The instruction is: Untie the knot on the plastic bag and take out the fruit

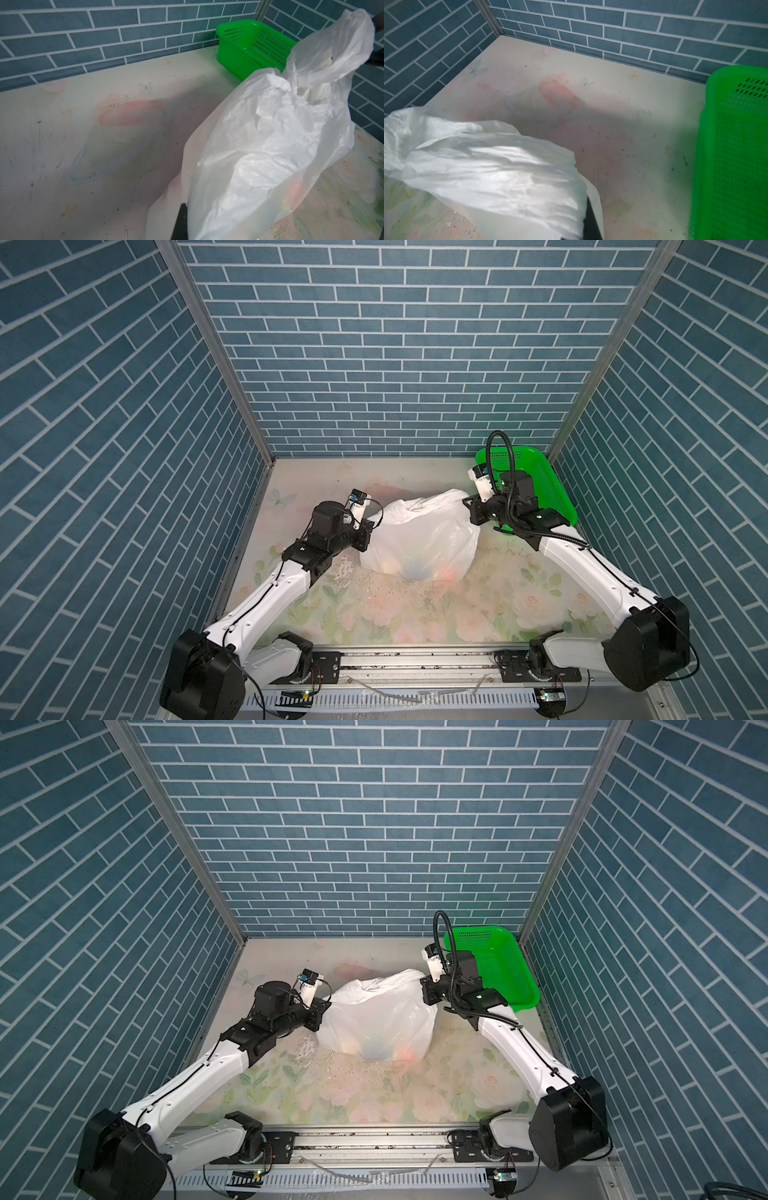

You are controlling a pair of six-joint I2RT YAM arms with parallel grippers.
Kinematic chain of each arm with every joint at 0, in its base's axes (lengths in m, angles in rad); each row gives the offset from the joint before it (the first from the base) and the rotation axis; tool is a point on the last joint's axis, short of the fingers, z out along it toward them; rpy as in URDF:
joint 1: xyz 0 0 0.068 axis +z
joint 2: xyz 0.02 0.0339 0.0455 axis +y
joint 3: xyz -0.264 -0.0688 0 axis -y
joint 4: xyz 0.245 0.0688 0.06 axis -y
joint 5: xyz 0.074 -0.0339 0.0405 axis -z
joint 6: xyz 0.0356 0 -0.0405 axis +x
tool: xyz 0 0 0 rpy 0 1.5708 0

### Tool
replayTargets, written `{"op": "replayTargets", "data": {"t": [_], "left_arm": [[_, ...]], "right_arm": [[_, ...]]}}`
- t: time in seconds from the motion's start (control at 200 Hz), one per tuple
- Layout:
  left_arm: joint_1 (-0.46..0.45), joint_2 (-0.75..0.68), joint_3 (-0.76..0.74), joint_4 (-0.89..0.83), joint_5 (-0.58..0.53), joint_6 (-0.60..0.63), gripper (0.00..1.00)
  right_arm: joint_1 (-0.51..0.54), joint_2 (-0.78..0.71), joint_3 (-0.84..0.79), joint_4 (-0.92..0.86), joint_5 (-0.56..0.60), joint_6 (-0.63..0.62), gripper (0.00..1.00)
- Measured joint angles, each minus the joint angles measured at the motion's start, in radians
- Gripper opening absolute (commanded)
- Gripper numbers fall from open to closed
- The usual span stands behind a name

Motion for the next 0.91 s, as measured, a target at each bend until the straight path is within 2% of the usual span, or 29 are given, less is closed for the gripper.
{"op": "replayTargets", "data": {"t": [0.045,0.085,0.11,0.17,0.2,0.25,0.405,0.525,0.695,0.905], "left_arm": [[0.002,0.011,0.000,0.008,0.007,-0.003,0.21],[0.003,0.021,0.002,0.009,0.010,-0.003,0.47],[0.003,0.026,0.003,0.008,0.010,0.000,0.60],[-0.004,0.038,0.021,-0.008,-0.002,0.005,0.76],[-0.013,0.042,0.034,-0.014,-0.009,0.011,0.90],[-0.048,0.042,0.058,-0.026,-0.042,0.029,0.99],[-0.208,0.040,0.140,-0.025,-0.136,0.115,1.00],[-0.284,0.060,0.178,-0.017,-0.196,0.184,1.00],[-0.331,0.151,0.198,0.013,-0.287,0.256,0.96],[-0.343,0.241,0.211,0.084,-0.379,0.317,0.82]], "right_arm": [[-0.002,0.000,-0.010,-0.001,-0.001,0.011,0.00],[-0.005,0.000,-0.015,-0.002,-0.002,0.018,0.00],[-0.006,0.000,-0.017,-0.002,-0.002,0.024,0.00],[-0.011,0.000,-0.018,0.000,-0.007,0.037,0.00],[-0.013,0.000,-0.018,0.000,-0.010,0.044,0.00],[-0.013,0.000,-0.018,0.002,-0.015,0.053,0.00],[-0.015,0.000,-0.018,0.010,-0.040,0.090,0.00],[-0.015,0.000,-0.018,0.011,-0.055,0.109,0.00],[-0.015,0.000,-0.016,0.010,-0.069,0.123,0.00],[-0.014,-0.013,-0.016,0.007,-0.077,0.124,0.00]]}}
